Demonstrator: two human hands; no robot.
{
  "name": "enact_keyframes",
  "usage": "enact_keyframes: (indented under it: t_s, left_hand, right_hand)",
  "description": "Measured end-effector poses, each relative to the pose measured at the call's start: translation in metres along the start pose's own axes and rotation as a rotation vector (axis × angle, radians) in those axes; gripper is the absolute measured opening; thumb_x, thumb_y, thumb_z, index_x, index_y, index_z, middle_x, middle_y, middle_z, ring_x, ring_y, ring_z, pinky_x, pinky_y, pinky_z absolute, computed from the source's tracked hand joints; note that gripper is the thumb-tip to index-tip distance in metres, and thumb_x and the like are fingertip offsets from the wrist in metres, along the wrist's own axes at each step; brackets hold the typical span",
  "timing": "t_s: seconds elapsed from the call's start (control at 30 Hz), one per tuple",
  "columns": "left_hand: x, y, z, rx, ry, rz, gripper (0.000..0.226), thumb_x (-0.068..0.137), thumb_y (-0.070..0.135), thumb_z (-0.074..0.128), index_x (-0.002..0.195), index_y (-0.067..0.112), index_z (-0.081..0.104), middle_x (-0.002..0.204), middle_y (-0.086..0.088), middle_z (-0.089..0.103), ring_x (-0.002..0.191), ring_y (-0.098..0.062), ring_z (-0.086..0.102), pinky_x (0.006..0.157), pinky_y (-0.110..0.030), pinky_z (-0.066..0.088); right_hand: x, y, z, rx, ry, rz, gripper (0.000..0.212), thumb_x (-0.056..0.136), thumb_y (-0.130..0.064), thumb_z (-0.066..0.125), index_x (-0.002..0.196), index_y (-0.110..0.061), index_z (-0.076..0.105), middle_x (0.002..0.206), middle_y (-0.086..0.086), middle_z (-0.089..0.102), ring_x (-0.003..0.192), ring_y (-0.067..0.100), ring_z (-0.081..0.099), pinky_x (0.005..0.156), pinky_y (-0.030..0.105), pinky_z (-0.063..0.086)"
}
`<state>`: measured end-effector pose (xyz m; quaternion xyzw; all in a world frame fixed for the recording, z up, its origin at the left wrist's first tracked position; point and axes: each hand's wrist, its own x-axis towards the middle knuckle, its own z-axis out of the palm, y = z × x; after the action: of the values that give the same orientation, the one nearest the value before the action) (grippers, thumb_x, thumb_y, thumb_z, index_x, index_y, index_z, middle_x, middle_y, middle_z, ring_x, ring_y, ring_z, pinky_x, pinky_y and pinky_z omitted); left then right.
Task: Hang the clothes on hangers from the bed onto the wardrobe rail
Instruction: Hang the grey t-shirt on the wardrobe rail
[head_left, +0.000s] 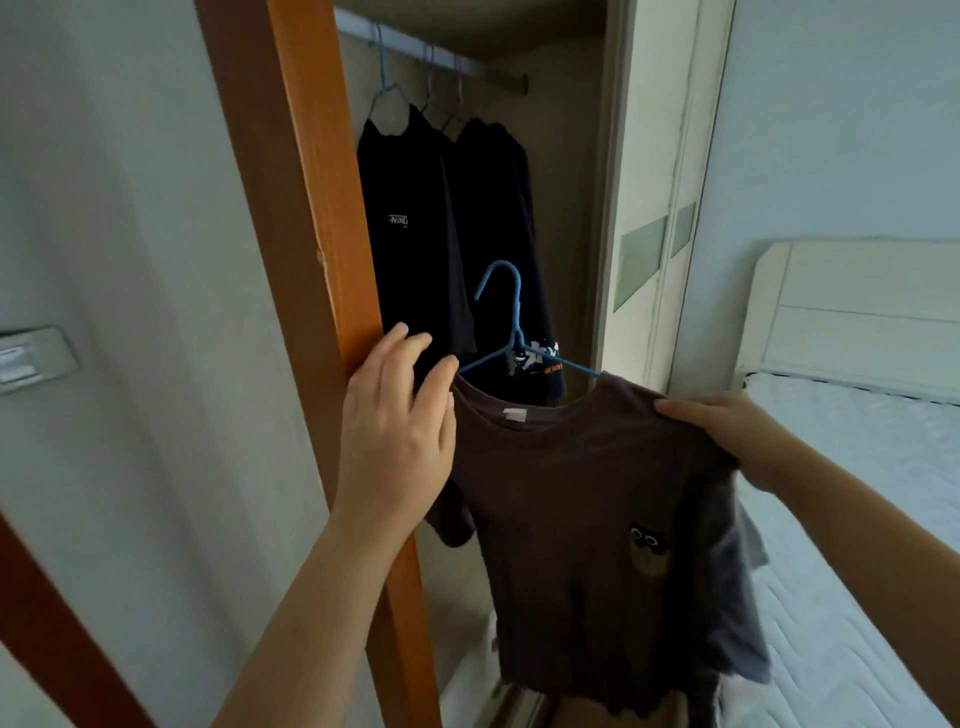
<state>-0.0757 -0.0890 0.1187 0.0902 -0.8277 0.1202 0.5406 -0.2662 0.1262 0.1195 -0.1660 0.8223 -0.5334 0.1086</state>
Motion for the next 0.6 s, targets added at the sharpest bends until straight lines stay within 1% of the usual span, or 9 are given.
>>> enact_keyframes:
  t_s: [0.1, 0.13, 0.2, 0.23, 0.33, 0.37, 0.43, 0.53, 0.6]
  left_hand:
    - [0.012, -0.005, 0.0, 0.078, 0.021, 0.009, 0.025, 0.088, 0.01, 0.053, 0.111, 0.008, 0.061, 0.12, -0.021, 0.06, 0.12, -0.036, 0.05, 0.093, -0.046, 0.048]
    - [0.018, -0.007, 0.001, 0.096, 0.031, 0.012, 0.025, 0.089, 0.011, 0.051, 0.112, 0.009, 0.061, 0.121, -0.02, 0.06, 0.121, -0.036, 0.05, 0.093, -0.046, 0.048]
    - [0.029, -0.009, 0.0, 0.12, 0.072, 0.005, 0.025, 0.09, 0.014, 0.048, 0.111, 0.01, 0.061, 0.121, -0.019, 0.06, 0.12, -0.035, 0.05, 0.092, -0.045, 0.048]
    - [0.034, -0.009, 0.0, 0.129, 0.099, 0.002, 0.025, 0.09, 0.014, 0.048, 0.11, 0.01, 0.061, 0.121, -0.019, 0.061, 0.121, -0.034, 0.049, 0.092, -0.044, 0.048]
    - [0.049, -0.009, -0.001, 0.154, 0.179, -0.001, 0.022, 0.09, 0.013, 0.049, 0.108, 0.011, 0.062, 0.121, -0.018, 0.061, 0.123, -0.029, 0.042, 0.095, -0.042, 0.043]
    - [0.053, -0.01, -0.001, 0.162, 0.199, -0.006, 0.022, 0.089, 0.013, 0.05, 0.107, 0.011, 0.063, 0.121, -0.017, 0.06, 0.123, -0.029, 0.041, 0.096, -0.041, 0.042]
    - [0.06, -0.011, -0.002, 0.207, 0.239, -0.024, 0.021, 0.088, 0.01, 0.052, 0.105, 0.011, 0.064, 0.121, -0.017, 0.061, 0.124, -0.029, 0.041, 0.098, -0.038, 0.038]
    - [0.071, -0.015, -0.004, 0.313, 0.259, -0.024, 0.021, 0.086, 0.009, 0.054, 0.104, 0.011, 0.063, 0.121, -0.017, 0.06, 0.123, -0.028, 0.04, 0.097, -0.037, 0.035]
    - [0.078, -0.017, -0.004, 0.407, 0.258, -0.028, 0.021, 0.086, 0.01, 0.054, 0.105, 0.013, 0.062, 0.123, -0.016, 0.06, 0.124, -0.028, 0.04, 0.096, -0.038, 0.036]
  right_hand:
    - [0.007, -0.029, 0.035, 0.086, -0.053, -0.03, 0.025, 0.085, -0.033, 0.061, 0.067, -0.015, 0.061, 0.073, 0.008, 0.062, 0.071, 0.021, 0.058, 0.079, 0.035, 0.05]
    - [0.01, -0.039, 0.045, 0.123, -0.057, -0.046, 0.026, 0.087, -0.034, 0.058, 0.066, -0.016, 0.059, 0.071, 0.006, 0.06, 0.068, 0.018, 0.056, 0.075, 0.033, 0.05]
    - [0.017, -0.059, 0.062, 0.186, -0.072, -0.093, 0.029, 0.088, -0.035, 0.055, 0.065, -0.018, 0.056, 0.069, 0.003, 0.058, 0.065, 0.013, 0.054, 0.061, 0.023, 0.045]
    - [0.02, -0.069, 0.069, 0.216, -0.082, -0.119, 0.029, 0.089, -0.035, 0.054, 0.066, -0.017, 0.057, 0.069, 0.003, 0.058, 0.065, 0.014, 0.055, 0.057, 0.021, 0.044]
    - [0.041, -0.091, 0.089, 0.328, -0.106, -0.201, 0.03, 0.09, -0.032, 0.054, 0.071, -0.01, 0.061, 0.067, 0.006, 0.061, 0.064, 0.019, 0.058, 0.052, 0.02, 0.05]
    - [0.049, -0.097, 0.096, 0.361, -0.118, -0.215, 0.03, 0.09, -0.031, 0.054, 0.072, -0.008, 0.062, 0.067, 0.007, 0.061, 0.063, 0.019, 0.058, 0.054, 0.02, 0.051]
    - [0.068, -0.107, 0.113, 0.393, -0.159, -0.26, 0.033, 0.09, -0.032, 0.053, 0.073, -0.006, 0.062, 0.068, 0.01, 0.061, 0.067, 0.022, 0.059, 0.064, 0.03, 0.05]
    - [0.096, -0.124, 0.141, 0.441, -0.217, -0.343, 0.044, 0.09, -0.034, 0.052, 0.085, 0.008, 0.063, 0.076, 0.018, 0.061, 0.072, 0.028, 0.058, 0.07, 0.037, 0.048]
    - [0.115, -0.139, 0.156, 0.516, -0.265, -0.374, 0.043, 0.09, -0.033, 0.052, 0.089, 0.008, 0.063, 0.081, 0.02, 0.06, 0.076, 0.029, 0.058, 0.073, 0.04, 0.049]
